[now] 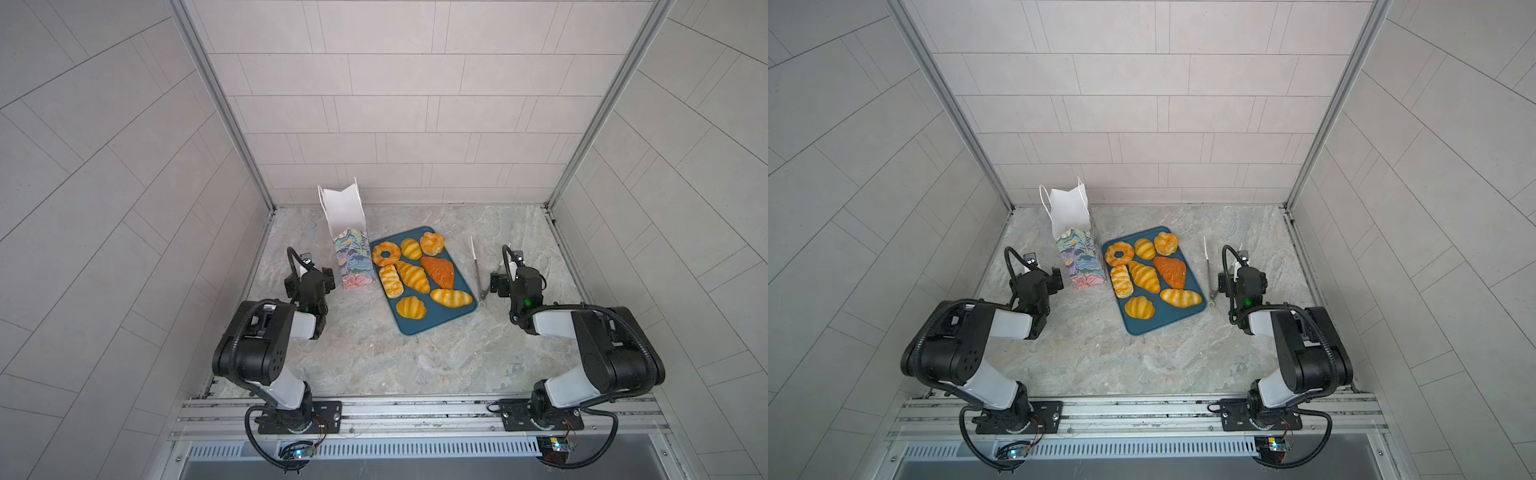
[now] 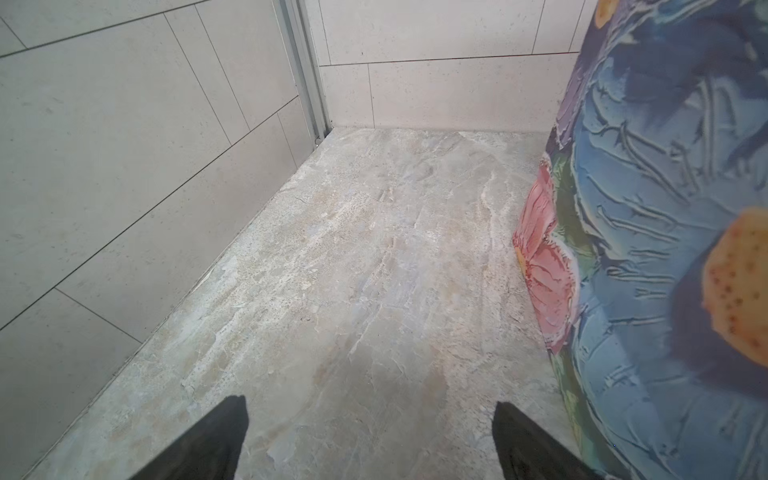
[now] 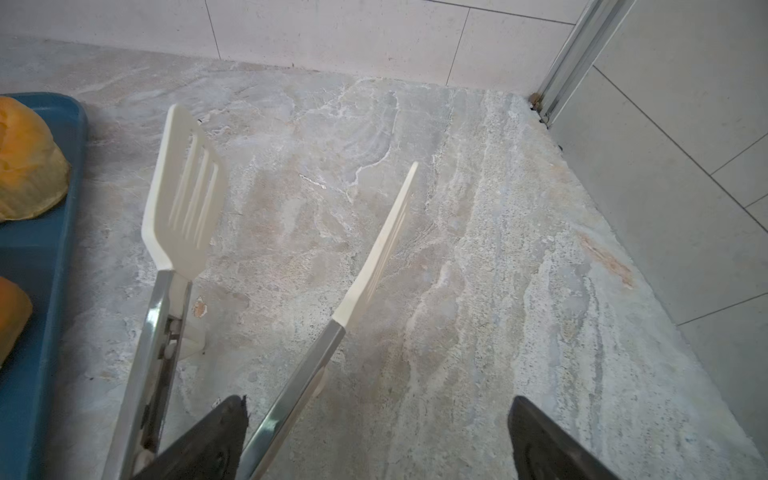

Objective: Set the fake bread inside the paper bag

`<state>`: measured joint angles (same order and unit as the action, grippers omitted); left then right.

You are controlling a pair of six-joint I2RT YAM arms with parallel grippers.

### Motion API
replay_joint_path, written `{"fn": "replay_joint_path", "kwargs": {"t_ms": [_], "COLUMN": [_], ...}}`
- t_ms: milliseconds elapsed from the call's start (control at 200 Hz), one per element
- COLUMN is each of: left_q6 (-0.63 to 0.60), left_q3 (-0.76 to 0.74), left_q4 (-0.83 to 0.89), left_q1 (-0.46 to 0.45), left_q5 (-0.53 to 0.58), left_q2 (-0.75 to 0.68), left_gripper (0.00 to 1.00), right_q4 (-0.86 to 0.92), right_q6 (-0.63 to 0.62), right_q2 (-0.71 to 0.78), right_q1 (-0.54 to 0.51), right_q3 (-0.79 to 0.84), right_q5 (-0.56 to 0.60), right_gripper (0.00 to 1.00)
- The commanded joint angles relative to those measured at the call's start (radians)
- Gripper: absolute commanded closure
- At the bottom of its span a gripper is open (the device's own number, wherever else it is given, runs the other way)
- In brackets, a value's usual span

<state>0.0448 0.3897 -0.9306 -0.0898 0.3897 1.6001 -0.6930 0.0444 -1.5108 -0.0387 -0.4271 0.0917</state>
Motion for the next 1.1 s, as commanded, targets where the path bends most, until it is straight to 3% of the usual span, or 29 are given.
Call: {"fn": "replay_joint_path", "kwargs": {"t_ms": [0, 1036, 1096], "left_q6": [0.001, 0.003, 0.0], "left_q3": [0.003, -0.011, -0.02], "left_q4": [-0.02, -0.036, -0.044], "left_q1": [0.005, 0.006, 0.007], "left_q5": [0.009, -0.004, 0.001], "left_q2": [0.0, -0.011, -0.026], "left_gripper": [0.01, 0.0, 0.0], "right_q4": [-0.017, -0.024, 0.078], "right_q6": [-0.011, -0.008, 0.01], "right_q2": [0.004, 0.008, 0.046], "right_q1": [-0.004, 0.002, 0.001], "right_q3": [-0.006, -0.003, -0.046], "right_q5": [0.018, 0.012, 0.054], "right_gripper": [0.0, 0.0, 0.01]}}
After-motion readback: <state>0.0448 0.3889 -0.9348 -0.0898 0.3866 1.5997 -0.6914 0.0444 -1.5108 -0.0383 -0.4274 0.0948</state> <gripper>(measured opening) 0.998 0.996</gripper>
